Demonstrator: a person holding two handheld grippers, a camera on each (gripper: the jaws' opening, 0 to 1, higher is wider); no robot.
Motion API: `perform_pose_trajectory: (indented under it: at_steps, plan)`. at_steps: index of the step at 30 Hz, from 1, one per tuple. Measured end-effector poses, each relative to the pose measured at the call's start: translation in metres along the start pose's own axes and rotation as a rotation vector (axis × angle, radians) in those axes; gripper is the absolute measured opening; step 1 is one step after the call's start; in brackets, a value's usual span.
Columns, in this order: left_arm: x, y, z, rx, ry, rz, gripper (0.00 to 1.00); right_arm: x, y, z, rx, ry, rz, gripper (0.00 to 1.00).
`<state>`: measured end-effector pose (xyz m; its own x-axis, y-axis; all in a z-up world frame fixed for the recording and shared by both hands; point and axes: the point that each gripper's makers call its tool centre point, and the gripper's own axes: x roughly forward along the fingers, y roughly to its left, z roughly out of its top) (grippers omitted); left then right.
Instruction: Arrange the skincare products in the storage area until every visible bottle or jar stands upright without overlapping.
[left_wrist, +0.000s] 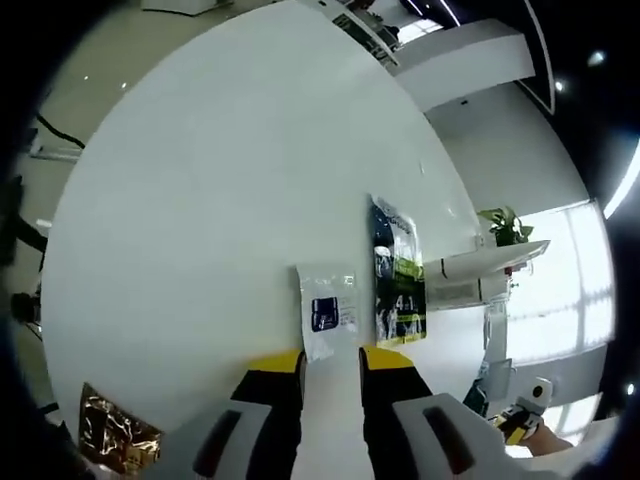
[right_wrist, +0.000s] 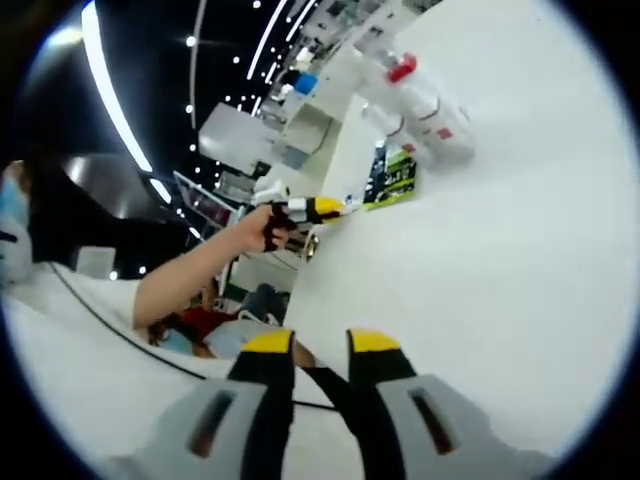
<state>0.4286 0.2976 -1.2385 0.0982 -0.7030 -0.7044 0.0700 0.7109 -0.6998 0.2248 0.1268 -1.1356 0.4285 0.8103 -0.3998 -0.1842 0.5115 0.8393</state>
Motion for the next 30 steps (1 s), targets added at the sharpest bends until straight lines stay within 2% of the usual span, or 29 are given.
perform_pose_trajectory:
  at_steps: [5,10,13,15,16,17,20,22,23,25,27,28,30]
  plan:
    - [-0.006,0.004,0.003,0.013,-0.022,0.028,0.34,-0.002,0.003,-0.007,-0.011,-0.003,0.009,0.18]
    - [-0.013,0.016,0.009,0.050,-0.074,0.083,0.43,-0.008,0.005,-0.012,-0.030,-0.010,0.016,0.18]
    - [-0.019,0.014,0.005,0.073,-0.103,0.100,0.44,-0.012,0.003,-0.013,-0.027,-0.034,0.020,0.18]
    - [-0.025,0.011,0.001,0.120,-0.129,0.124,0.44,-0.011,0.000,-0.019,-0.015,-0.038,0.023,0.18]
    - [-0.030,0.013,0.004,0.204,-0.158,0.137,0.44,-0.010,-0.001,-0.023,-0.013,-0.035,0.024,0.18]
    - [-0.033,0.014,0.004,0.231,-0.180,0.156,0.45,-0.010,-0.001,-0.025,-0.014,-0.031,0.026,0.18]
    - [-0.046,0.026,0.001,0.362,-0.222,0.234,0.45,-0.006,0.000,-0.032,-0.023,-0.009,0.035,0.18]
    - [-0.057,0.040,-0.009,0.432,-0.225,0.311,0.46,-0.004,0.000,-0.035,-0.026,0.005,0.041,0.18]
    - [-0.062,0.048,-0.011,0.478,-0.241,0.353,0.47,-0.003,0.002,-0.035,-0.027,0.011,0.045,0.18]
    - [-0.070,0.069,-0.020,0.522,-0.228,0.423,0.56,-0.002,0.002,-0.035,-0.032,0.018,0.053,0.18]
    - [-0.078,0.089,-0.025,0.525,-0.231,0.466,0.63,-0.002,0.005,-0.037,-0.037,0.026,0.063,0.18]
    - [-0.080,0.092,-0.025,0.527,-0.234,0.473,0.64,-0.002,0.005,-0.038,-0.039,0.032,0.063,0.18]
    - [-0.085,0.099,-0.026,0.496,-0.265,0.453,0.63,-0.004,0.004,-0.040,-0.044,0.037,0.063,0.18]
